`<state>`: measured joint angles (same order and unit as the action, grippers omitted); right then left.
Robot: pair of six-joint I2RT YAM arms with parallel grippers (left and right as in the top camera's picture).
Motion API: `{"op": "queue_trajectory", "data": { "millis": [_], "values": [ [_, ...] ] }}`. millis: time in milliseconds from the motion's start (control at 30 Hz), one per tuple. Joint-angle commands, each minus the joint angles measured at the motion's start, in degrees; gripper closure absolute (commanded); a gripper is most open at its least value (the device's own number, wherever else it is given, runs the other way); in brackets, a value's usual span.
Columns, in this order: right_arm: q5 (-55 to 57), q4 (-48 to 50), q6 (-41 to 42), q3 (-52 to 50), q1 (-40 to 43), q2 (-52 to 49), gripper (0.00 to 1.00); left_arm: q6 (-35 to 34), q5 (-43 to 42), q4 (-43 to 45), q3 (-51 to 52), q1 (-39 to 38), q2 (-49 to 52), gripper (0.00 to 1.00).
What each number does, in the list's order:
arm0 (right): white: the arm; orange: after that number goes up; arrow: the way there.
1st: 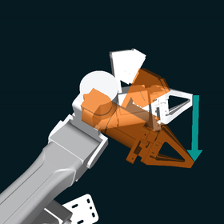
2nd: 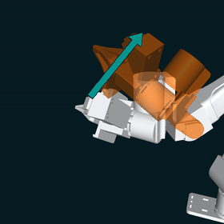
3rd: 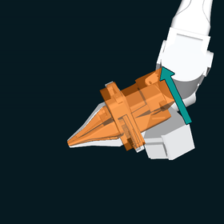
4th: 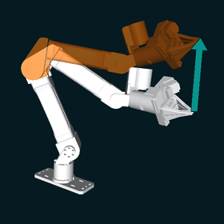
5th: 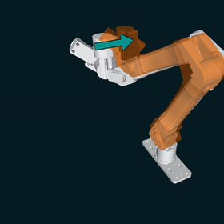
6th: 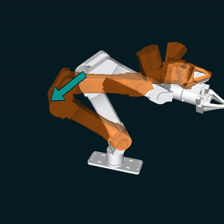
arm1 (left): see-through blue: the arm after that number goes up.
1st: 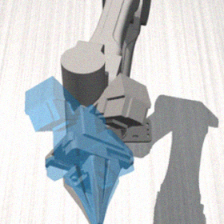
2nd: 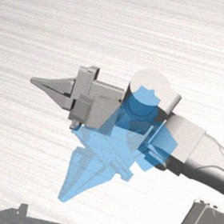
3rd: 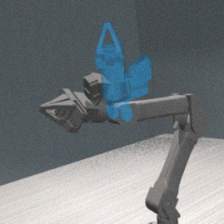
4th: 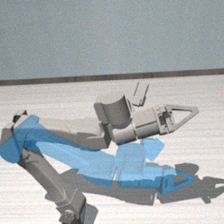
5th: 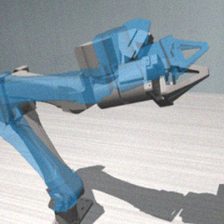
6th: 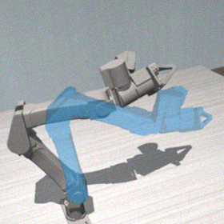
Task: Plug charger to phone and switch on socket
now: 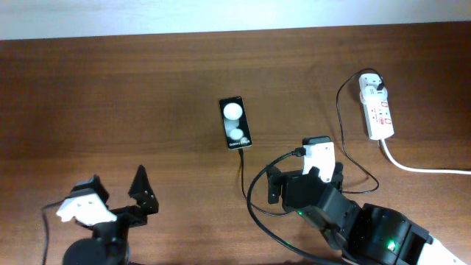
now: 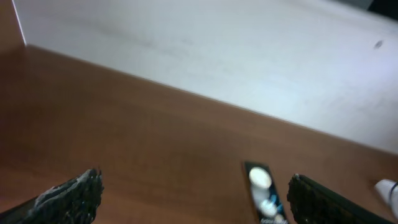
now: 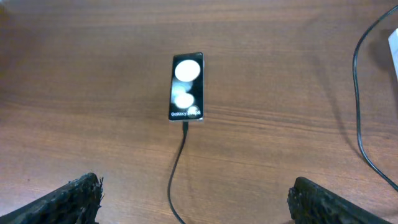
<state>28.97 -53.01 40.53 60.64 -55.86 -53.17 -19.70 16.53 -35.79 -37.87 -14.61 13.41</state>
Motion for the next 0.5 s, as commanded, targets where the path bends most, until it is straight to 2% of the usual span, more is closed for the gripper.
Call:
{"op": "queue_trajectory", "data": {
  "millis": [0, 67, 300, 467],
  "values": [
    [-0.1, -1.3, 0.4, 0.4, 0.1, 0.0, 0.01, 0.4, -3.7, 6.1, 6.5, 0.1, -0.3, 0.01],
    [-0.1, -1.7, 0.4, 0.4, 0.1, 0.0, 0.01, 0.4, -3.9, 12.5, 11.5, 0.1, -0.3, 0.01],
    [0.1, -5.1, 0.4, 0.4, 0.1, 0.0, 0.01, -0.2, -2.8, 17.7, 22.2, 0.1, -0.3, 0.01],
    [0.2, -5.1, 0.4, 0.4, 0.1, 0.0, 0.01, -0.2, -2.8, 15.9, 23.3, 0.1, -0.3, 0.01]
  ]
}}
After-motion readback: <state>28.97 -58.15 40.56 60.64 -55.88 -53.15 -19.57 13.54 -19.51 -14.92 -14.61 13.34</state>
